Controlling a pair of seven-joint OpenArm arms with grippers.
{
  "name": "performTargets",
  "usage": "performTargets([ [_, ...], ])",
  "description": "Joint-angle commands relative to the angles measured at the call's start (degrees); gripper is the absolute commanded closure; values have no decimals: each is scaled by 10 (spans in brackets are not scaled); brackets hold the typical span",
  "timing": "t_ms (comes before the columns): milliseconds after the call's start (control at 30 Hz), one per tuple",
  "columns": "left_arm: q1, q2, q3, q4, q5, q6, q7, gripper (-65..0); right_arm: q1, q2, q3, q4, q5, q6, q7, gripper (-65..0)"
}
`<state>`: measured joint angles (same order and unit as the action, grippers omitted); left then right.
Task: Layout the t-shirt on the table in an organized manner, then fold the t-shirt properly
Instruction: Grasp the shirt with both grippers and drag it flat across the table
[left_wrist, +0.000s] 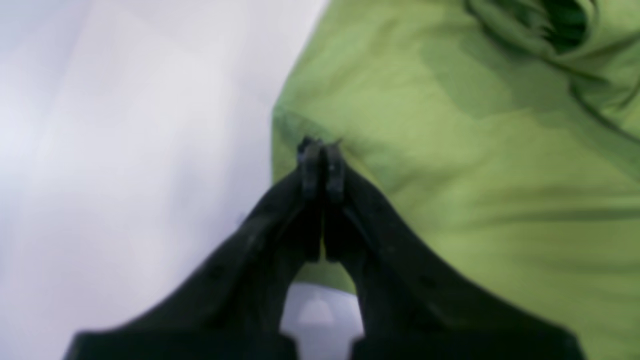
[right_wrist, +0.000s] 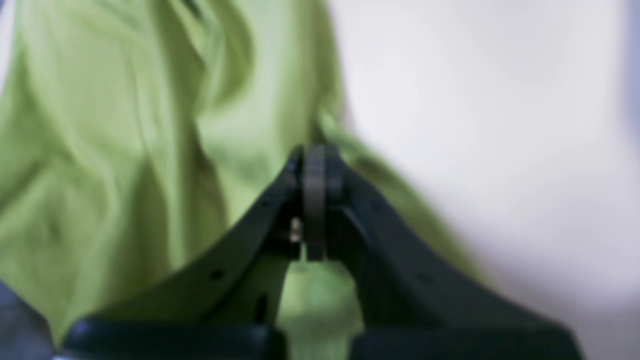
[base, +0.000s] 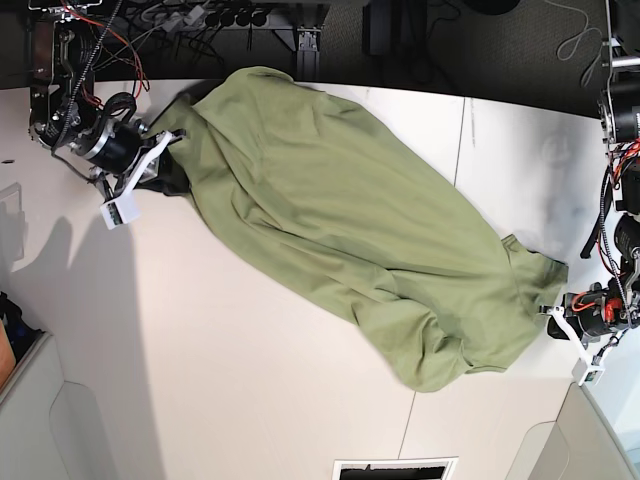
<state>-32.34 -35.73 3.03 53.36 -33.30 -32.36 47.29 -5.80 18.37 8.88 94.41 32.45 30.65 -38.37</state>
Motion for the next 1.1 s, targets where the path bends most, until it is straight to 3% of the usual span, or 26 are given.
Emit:
performTargets([
  [0, -20, -10, -3, 21, -49, -31, 15, 0, 26, 3, 4, 20, 10, 2, 21, 0],
  [67, -9, -9, -3, 48, -153, -76, 77, 0, 50, -5, 3, 21, 9, 2, 21, 0],
  [133, 15, -9, -3, 84, -229, -76, 111, 0, 76, -18, 3, 20, 9, 2, 21, 0],
  [167, 31, -7, -3, 102, -235, -76, 113, 0, 90, -28, 3, 19, 7, 2, 21, 0],
  [300, 98, 28, -3, 148, -224, -76, 111, 0, 164, -68, -29, -26, -33, 2, 22, 0],
  [467, 160, 91, -3, 150, -189, -76, 106, 0, 272, -102, -131, -162, -90, 2, 50, 0],
  [667, 219, 108, -4, 150, -125, -76, 73, 0, 360, -134, -256, -316, -158, 1, 54, 0],
  [800, 231, 99, -3, 150, -106, -76, 74, 0, 377, -129, -280, -381, -215, -14, 78, 0],
  [1067, 231, 37, -4, 150, -125, -76, 73, 0, 375, -59, -271, -392, -213, -39, 84, 0],
])
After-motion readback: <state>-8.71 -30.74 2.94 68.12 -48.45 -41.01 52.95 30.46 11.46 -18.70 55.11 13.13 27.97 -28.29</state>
